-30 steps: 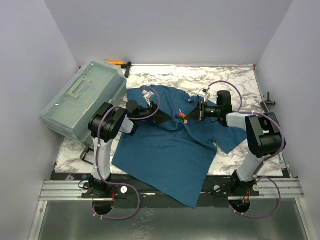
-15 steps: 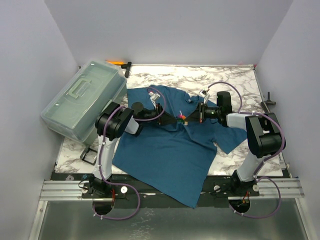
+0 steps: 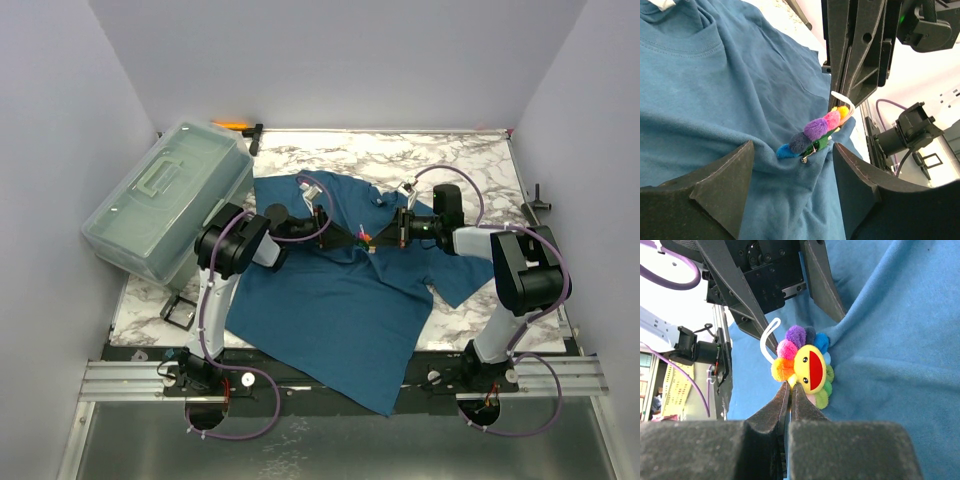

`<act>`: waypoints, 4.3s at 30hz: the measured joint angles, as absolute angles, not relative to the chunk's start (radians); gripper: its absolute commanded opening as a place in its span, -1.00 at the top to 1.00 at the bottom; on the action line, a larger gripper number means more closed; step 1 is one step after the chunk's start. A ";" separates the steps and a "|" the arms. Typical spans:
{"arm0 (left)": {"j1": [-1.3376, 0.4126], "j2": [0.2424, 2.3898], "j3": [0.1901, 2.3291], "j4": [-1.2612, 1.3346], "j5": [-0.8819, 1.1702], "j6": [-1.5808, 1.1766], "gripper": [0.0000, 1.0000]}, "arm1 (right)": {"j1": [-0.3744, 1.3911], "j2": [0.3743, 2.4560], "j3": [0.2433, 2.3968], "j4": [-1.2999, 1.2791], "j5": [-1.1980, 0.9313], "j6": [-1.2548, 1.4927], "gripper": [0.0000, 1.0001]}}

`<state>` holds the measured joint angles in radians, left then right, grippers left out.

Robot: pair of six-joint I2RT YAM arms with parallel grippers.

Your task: Remove the brooch from the garment

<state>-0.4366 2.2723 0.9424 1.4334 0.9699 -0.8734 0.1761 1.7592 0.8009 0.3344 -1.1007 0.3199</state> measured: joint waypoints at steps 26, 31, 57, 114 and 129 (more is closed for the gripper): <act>-0.460 2.219 0.921 1.404 1.029 -0.848 1.00 | 0.176 1.751 1.079 -0.269 -0.999 -0.205 -0.17; -0.461 2.180 0.920 1.304 1.037 -0.799 1.00 | 0.176 1.768 1.243 -0.514 -0.949 -0.414 -0.47; -0.516 1.989 1.125 0.259 0.976 -0.189 1.00 | 0.318 1.790 1.251 -0.696 -0.873 -0.625 -0.51; -0.365 1.834 0.867 0.738 0.932 -0.475 -0.19 | 0.377 1.557 0.700 0.358 -0.779 0.051 0.99; -0.364 2.046 0.787 1.405 0.980 -0.826 -0.10 | 0.319 1.541 0.582 0.800 -0.756 0.359 0.99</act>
<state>-0.3645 2.0460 0.7868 1.4048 0.9802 -0.8265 0.3191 1.5414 0.5819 0.8001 -0.7563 0.3588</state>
